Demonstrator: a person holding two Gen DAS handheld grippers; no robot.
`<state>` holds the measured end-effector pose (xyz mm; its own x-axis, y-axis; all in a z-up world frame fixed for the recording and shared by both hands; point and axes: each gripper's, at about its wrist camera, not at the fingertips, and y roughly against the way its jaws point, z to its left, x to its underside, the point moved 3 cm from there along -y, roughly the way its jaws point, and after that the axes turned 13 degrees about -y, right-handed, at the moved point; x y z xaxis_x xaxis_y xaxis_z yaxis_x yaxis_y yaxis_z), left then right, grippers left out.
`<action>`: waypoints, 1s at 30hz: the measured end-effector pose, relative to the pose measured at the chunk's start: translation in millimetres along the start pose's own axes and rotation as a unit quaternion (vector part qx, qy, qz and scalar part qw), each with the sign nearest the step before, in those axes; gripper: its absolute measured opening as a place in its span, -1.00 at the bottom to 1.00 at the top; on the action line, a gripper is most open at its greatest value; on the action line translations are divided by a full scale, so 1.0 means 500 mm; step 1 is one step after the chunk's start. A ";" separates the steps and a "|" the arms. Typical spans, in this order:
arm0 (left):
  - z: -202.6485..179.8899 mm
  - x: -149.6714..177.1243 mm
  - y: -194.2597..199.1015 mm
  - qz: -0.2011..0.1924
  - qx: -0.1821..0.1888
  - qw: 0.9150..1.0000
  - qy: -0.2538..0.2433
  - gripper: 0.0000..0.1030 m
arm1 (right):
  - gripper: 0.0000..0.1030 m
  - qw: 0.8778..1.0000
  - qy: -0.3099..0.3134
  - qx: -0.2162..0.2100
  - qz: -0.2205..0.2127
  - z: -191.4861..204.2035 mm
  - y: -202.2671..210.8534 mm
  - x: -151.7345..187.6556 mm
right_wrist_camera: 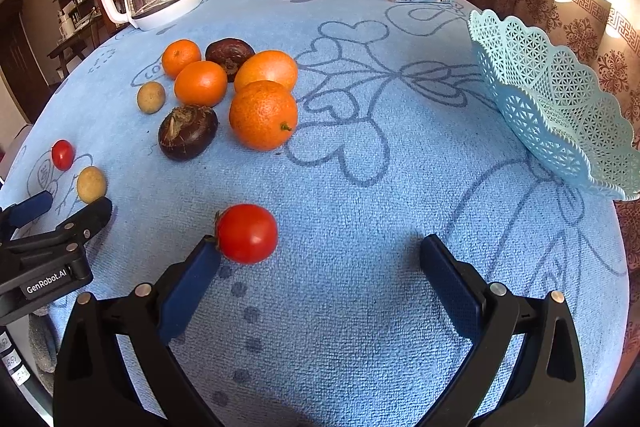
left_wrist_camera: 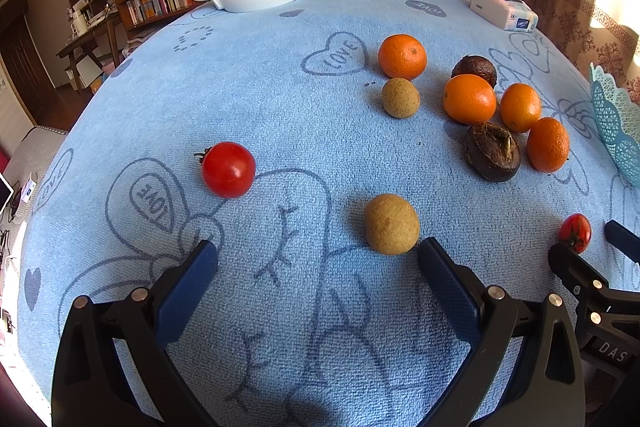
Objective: Organize fruits
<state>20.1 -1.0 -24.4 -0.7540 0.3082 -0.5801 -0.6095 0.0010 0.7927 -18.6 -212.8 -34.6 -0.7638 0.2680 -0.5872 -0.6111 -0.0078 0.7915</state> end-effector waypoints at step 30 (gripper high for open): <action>0.128 -0.027 0.006 -0.041 0.046 0.995 0.076 -0.05 | 0.96 0.998 -0.035 -0.058 -0.006 -0.017 0.019 -0.003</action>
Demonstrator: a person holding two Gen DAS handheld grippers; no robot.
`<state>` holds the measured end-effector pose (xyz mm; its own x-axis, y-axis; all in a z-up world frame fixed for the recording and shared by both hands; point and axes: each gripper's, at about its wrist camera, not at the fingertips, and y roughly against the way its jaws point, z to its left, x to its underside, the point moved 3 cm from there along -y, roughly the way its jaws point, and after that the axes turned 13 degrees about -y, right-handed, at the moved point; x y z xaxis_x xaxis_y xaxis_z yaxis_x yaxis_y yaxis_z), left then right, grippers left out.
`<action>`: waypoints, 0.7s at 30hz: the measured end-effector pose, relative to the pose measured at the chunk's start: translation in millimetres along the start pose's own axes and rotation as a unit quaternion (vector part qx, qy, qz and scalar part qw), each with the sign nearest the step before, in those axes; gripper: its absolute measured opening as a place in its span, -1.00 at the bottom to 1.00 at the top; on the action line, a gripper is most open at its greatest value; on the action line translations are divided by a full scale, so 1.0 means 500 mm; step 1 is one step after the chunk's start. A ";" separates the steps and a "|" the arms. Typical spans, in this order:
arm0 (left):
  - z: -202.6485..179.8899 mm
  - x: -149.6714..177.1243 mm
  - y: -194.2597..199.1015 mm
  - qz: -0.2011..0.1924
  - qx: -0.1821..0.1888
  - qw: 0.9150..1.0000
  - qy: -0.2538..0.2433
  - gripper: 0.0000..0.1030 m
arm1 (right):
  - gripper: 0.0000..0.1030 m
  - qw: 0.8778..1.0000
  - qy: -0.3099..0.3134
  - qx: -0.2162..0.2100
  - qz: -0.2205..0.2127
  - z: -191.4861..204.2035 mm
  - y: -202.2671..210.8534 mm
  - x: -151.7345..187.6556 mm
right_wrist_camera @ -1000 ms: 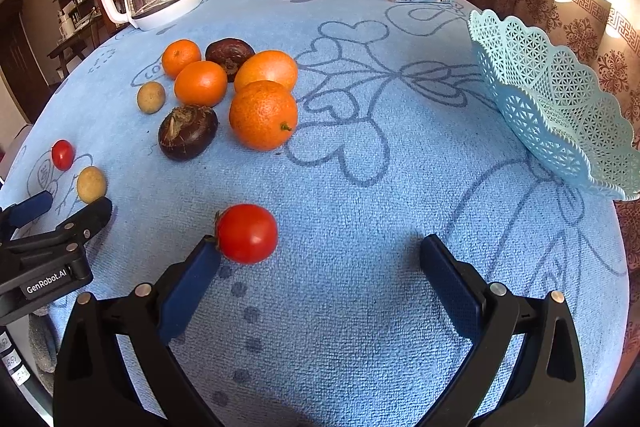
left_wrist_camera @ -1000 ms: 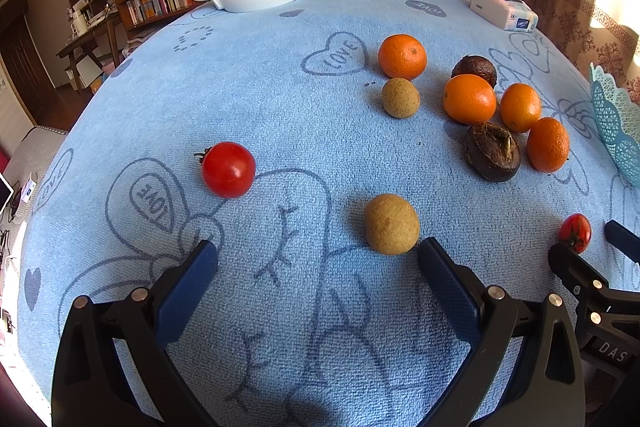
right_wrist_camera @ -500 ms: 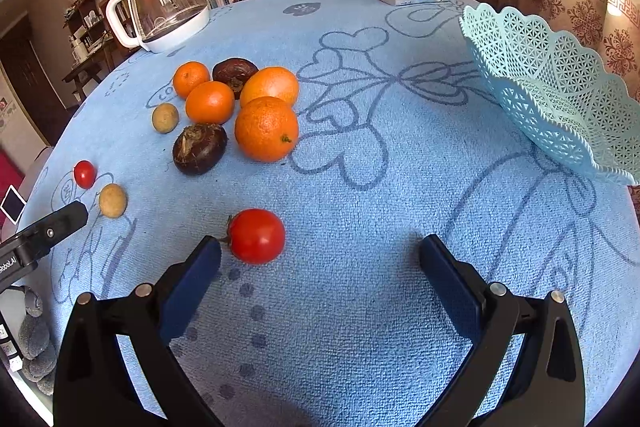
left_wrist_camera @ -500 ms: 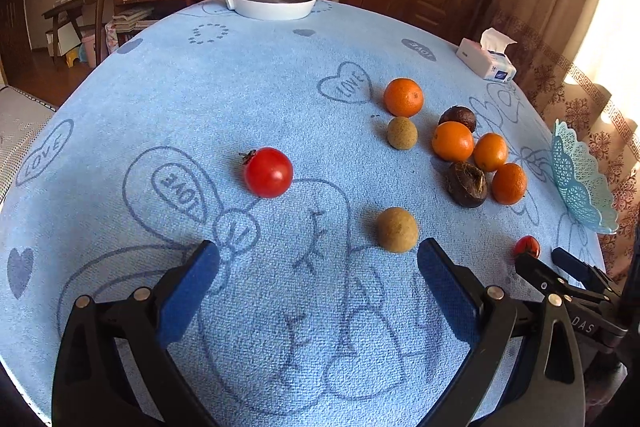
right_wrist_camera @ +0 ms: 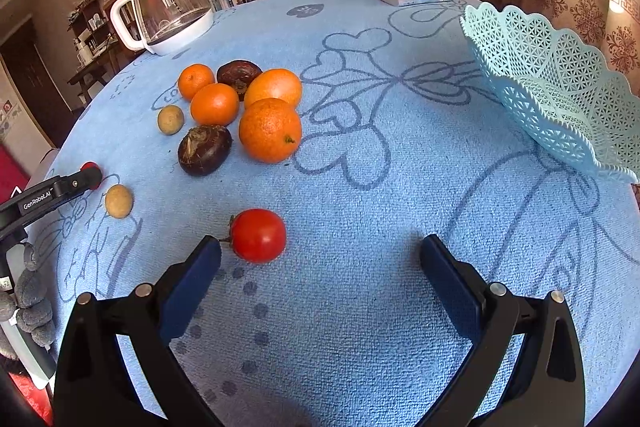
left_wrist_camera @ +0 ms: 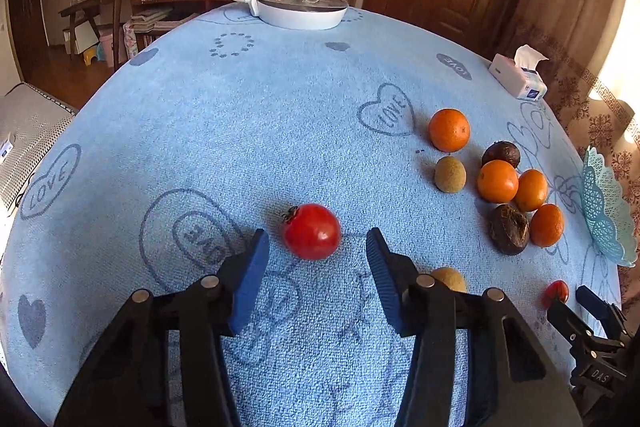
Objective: Organize fruits
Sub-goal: 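Grasp a red tomato with the left tool while the right tool grasps another red tomato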
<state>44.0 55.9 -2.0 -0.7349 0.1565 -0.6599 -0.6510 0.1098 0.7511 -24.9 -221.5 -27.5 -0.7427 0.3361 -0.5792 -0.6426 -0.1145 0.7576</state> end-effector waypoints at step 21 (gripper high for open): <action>0.019 0.009 -0.001 -0.031 -0.012 0.999 0.022 -0.42 | 0.96 1.000 0.006 0.004 -0.004 0.007 0.003 0.000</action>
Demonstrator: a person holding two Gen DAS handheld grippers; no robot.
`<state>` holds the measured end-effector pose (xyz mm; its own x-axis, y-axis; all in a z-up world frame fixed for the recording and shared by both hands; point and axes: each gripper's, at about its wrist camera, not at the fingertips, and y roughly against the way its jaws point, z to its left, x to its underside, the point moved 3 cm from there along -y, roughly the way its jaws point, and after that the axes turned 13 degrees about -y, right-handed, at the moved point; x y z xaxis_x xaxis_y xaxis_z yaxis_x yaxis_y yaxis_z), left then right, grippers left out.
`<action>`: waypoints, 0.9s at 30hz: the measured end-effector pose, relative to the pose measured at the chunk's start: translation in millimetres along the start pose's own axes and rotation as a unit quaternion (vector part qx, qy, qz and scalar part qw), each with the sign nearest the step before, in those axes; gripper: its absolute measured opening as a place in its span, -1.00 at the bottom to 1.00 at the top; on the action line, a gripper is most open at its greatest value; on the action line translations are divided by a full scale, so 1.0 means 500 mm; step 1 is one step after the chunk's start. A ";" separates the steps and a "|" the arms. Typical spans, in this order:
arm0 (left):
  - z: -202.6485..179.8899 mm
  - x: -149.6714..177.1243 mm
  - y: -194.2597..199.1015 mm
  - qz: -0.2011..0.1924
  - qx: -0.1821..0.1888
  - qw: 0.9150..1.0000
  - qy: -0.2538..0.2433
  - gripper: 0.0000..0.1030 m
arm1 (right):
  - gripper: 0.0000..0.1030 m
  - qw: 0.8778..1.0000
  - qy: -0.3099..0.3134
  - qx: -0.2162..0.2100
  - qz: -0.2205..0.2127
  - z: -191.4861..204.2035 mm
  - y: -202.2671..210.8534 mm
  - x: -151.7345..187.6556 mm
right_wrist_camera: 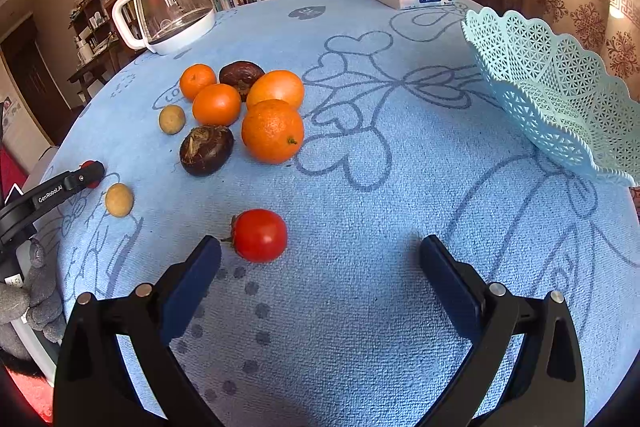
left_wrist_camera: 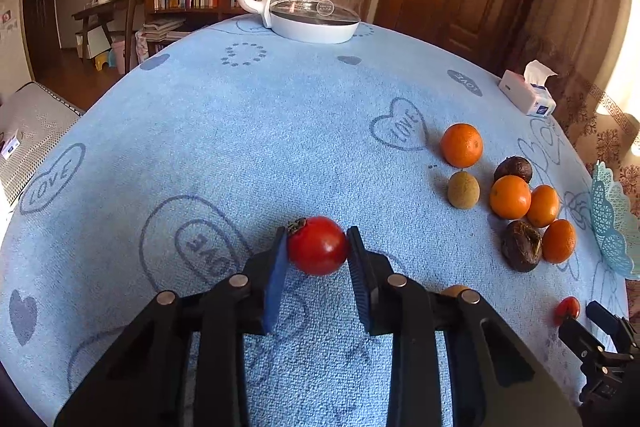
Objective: Organize fruits
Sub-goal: 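Grasp a red tomato with the left tool while the right tool grasps another red tomato, then carry the tomato into the light-blue basket and open the right tool while the left tool holds its tomato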
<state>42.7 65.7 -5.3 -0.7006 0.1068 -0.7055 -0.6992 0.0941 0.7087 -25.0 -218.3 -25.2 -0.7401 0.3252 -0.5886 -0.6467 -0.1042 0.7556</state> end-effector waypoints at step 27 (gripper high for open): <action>-0.005 0.000 -0.005 0.004 0.002 1.000 0.001 -0.42 | -0.45 0.994 0.085 0.062 -0.038 0.086 0.002 0.017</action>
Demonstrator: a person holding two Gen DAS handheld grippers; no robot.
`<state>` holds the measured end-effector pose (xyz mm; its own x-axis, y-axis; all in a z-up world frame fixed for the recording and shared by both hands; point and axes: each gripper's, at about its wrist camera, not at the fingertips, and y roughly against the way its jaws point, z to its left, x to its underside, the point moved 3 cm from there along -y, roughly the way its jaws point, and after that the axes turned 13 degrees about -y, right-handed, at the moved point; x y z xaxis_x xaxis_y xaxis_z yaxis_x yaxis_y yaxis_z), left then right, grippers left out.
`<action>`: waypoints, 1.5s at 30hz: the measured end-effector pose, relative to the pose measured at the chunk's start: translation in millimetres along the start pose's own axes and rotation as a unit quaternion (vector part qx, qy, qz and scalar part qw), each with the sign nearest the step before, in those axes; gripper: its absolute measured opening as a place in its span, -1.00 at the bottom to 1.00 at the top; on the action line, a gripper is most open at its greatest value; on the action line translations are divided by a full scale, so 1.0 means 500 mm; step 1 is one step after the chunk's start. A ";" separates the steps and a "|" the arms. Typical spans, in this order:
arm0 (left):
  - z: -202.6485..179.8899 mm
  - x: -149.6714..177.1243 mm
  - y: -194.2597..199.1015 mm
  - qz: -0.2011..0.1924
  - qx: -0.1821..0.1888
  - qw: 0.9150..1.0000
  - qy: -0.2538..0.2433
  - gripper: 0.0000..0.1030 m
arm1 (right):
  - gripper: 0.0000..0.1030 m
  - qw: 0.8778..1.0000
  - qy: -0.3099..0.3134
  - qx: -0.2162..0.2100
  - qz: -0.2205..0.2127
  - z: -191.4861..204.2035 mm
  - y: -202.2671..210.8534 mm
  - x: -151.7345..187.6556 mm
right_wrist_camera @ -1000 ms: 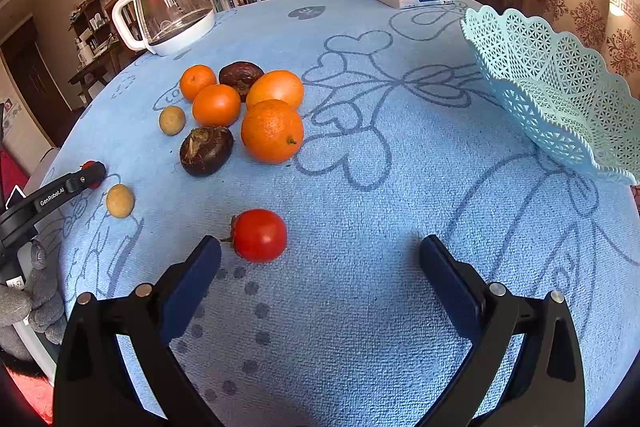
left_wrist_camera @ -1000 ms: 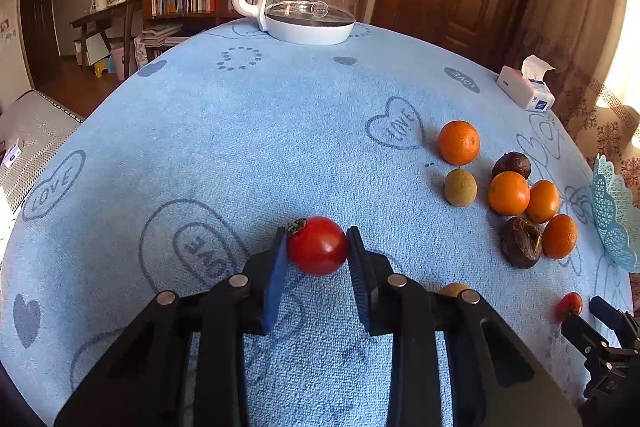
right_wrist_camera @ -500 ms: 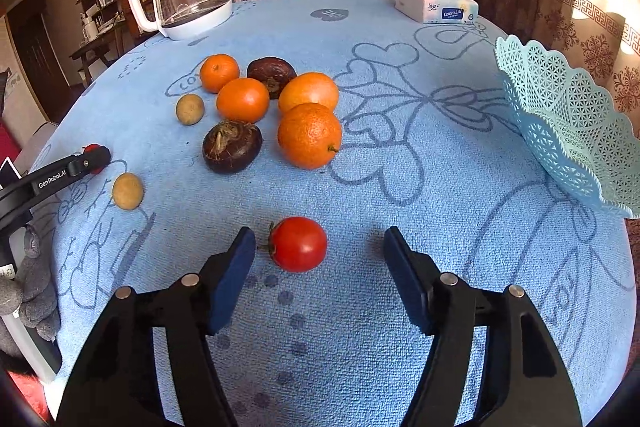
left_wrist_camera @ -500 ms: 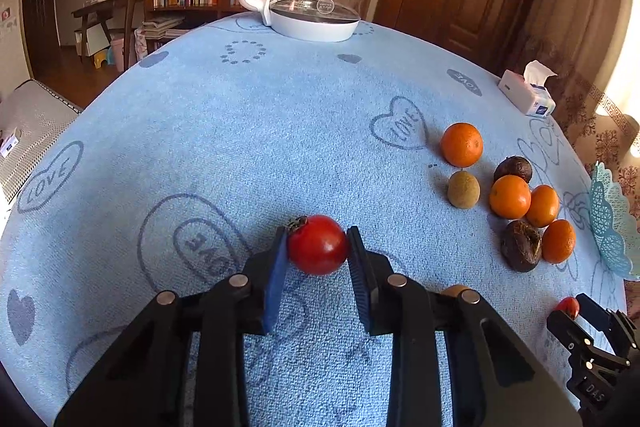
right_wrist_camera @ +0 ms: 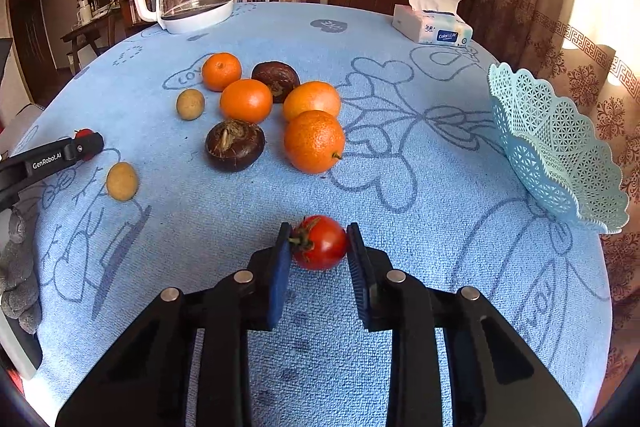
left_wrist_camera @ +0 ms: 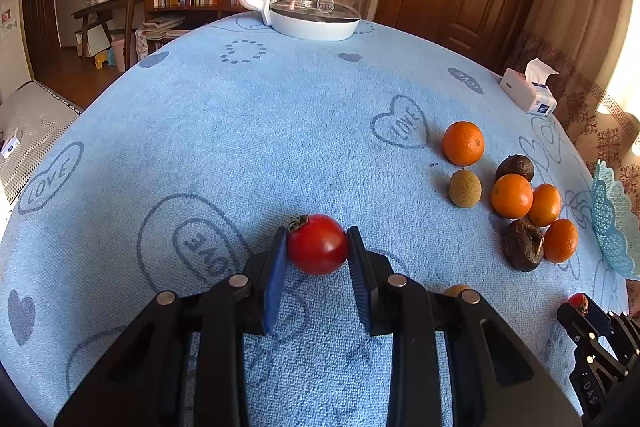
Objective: Organize fruits
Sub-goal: 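Carry the tomato into the light-blue basket and open the right tool while the left tool holds its tomato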
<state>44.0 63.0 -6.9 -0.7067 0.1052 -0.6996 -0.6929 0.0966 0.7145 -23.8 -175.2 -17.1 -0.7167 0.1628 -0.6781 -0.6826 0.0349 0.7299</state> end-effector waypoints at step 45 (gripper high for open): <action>0.020 -0.003 0.038 -0.058 0.003 0.998 0.033 -0.42 | -0.45 0.997 -0.061 -0.015 -0.035 -0.073 0.049 -0.038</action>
<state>33.2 74.4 7.6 -0.6302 0.0286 -0.7759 -0.7695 0.1106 0.6290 -32.2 -213.2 10.5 -0.6454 0.2789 -0.7111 -0.7360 0.0221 0.6767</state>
